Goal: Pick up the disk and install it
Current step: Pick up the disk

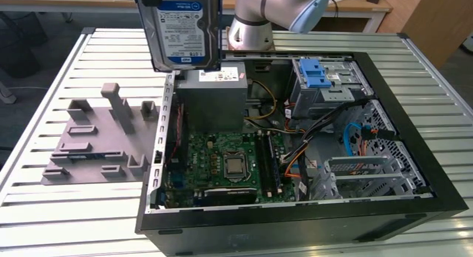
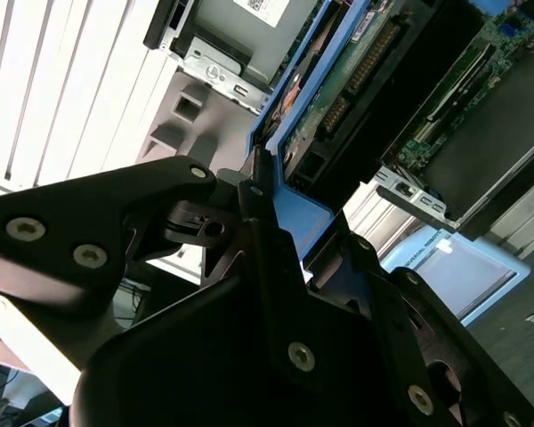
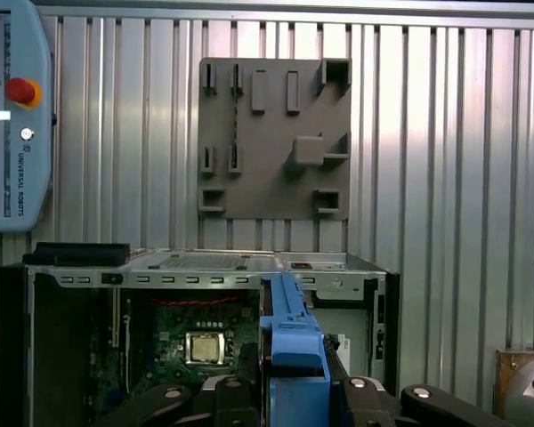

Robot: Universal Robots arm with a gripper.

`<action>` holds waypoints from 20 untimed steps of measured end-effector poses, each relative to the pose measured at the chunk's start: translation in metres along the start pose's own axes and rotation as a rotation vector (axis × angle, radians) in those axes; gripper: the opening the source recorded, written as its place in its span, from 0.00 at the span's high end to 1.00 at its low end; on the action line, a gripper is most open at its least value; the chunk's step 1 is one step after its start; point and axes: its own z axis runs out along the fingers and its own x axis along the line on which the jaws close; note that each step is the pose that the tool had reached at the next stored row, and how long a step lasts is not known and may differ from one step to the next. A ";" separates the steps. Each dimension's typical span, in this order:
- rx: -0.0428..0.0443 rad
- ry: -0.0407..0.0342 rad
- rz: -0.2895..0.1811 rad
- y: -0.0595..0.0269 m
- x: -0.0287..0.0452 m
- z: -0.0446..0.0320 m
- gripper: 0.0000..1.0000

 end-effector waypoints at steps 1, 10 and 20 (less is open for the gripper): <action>-0.0001 0.0000 0.000 -0.0015 0.0007 0.0000 0.64; -0.0008 0.0000 0.000 -0.0144 0.0095 -0.0001 0.64; -0.0016 0.0000 0.000 -0.0280 0.0189 -0.0002 0.64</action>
